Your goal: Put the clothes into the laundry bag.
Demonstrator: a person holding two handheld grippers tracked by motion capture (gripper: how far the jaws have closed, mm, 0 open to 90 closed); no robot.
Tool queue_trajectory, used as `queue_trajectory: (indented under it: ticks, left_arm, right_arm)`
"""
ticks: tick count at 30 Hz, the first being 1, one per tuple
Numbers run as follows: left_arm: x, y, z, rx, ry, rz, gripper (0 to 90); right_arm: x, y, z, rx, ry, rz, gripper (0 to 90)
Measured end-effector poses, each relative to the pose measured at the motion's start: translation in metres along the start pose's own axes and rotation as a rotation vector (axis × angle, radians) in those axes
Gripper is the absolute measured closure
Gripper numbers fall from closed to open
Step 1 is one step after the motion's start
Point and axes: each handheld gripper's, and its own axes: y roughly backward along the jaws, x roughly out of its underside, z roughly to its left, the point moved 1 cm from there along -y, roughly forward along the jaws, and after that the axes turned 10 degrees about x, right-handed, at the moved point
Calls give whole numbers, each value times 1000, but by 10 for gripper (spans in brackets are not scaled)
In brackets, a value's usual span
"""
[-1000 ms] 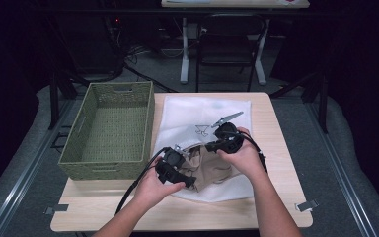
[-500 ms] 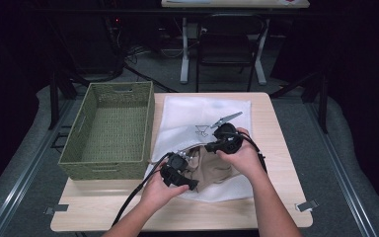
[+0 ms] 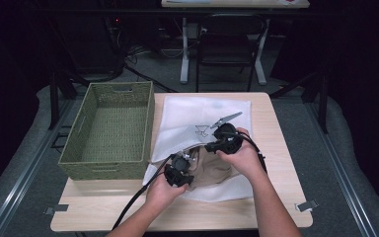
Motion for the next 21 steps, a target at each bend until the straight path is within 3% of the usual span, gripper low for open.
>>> queue_trajectory:
  ticks: [11, 21]
  left_arm:
    - [-10, 9, 4, 35, 25, -17, 813]
    - [-28, 12, 5, 32, 23, -28, 813]
  right_arm:
    - [0, 0, 1, -1, 5, 1, 874]
    - [-1, 0, 3, -4, 13, -1, 874]
